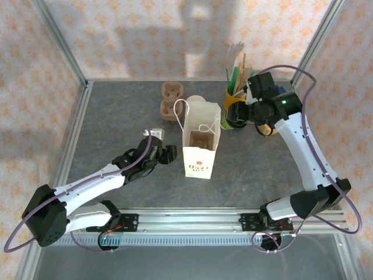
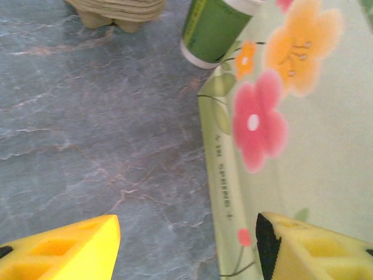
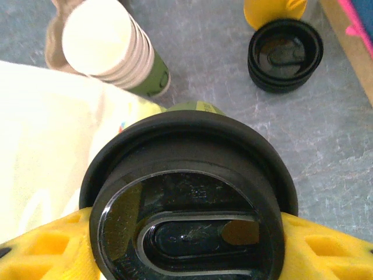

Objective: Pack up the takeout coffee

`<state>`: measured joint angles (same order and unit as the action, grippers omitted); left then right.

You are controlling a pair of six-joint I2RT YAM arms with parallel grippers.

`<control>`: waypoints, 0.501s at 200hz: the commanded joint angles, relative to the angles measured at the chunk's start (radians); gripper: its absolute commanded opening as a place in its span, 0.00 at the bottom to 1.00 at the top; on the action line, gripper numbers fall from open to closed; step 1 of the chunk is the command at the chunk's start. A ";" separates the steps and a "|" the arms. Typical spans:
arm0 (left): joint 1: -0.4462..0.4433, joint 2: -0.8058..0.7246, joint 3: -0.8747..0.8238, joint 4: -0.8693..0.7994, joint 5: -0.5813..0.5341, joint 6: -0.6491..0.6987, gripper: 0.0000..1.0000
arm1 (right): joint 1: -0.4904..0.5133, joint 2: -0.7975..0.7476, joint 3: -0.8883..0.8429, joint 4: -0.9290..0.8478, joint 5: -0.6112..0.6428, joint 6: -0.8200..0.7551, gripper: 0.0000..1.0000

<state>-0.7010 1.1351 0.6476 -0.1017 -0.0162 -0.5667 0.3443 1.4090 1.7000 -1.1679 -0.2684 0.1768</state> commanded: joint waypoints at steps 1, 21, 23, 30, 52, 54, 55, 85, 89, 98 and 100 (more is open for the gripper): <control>-0.032 0.025 0.001 0.062 -0.077 -0.061 0.65 | 0.002 -0.011 0.089 -0.063 0.036 0.020 0.57; -0.069 0.066 0.010 0.096 -0.080 -0.083 0.65 | 0.008 -0.001 0.158 -0.093 0.057 0.029 0.56; -0.073 0.070 0.011 0.100 -0.081 -0.086 0.65 | 0.009 -0.002 0.163 -0.093 0.056 0.030 0.56; -0.090 0.086 0.018 0.109 -0.086 -0.092 0.65 | 0.013 -0.004 0.183 -0.093 0.060 0.039 0.56; -0.130 0.147 0.052 0.116 -0.102 -0.110 0.65 | 0.020 -0.010 0.250 -0.098 0.060 0.060 0.54; -0.133 0.151 0.055 0.118 -0.101 -0.111 0.65 | 0.021 -0.010 0.256 -0.098 0.058 0.062 0.54; -0.134 0.154 0.057 0.118 -0.101 -0.112 0.65 | 0.022 -0.010 0.258 -0.099 0.057 0.062 0.54; -0.165 0.208 0.095 0.147 -0.104 -0.120 0.65 | 0.086 -0.010 0.302 -0.090 0.045 0.084 0.54; -0.167 0.214 0.099 0.150 -0.103 -0.121 0.65 | 0.098 -0.009 0.303 -0.089 0.049 0.088 0.54; -0.172 0.227 0.110 0.157 -0.103 -0.121 0.65 | 0.134 -0.008 0.301 -0.090 0.058 0.098 0.54; -0.173 0.230 0.113 0.158 -0.102 -0.121 0.65 | 0.141 -0.008 0.302 -0.090 0.059 0.101 0.54</control>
<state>-0.8600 1.3392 0.7082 -0.0006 -0.0875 -0.6659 0.4179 1.4090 1.9793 -1.2411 -0.2314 0.2401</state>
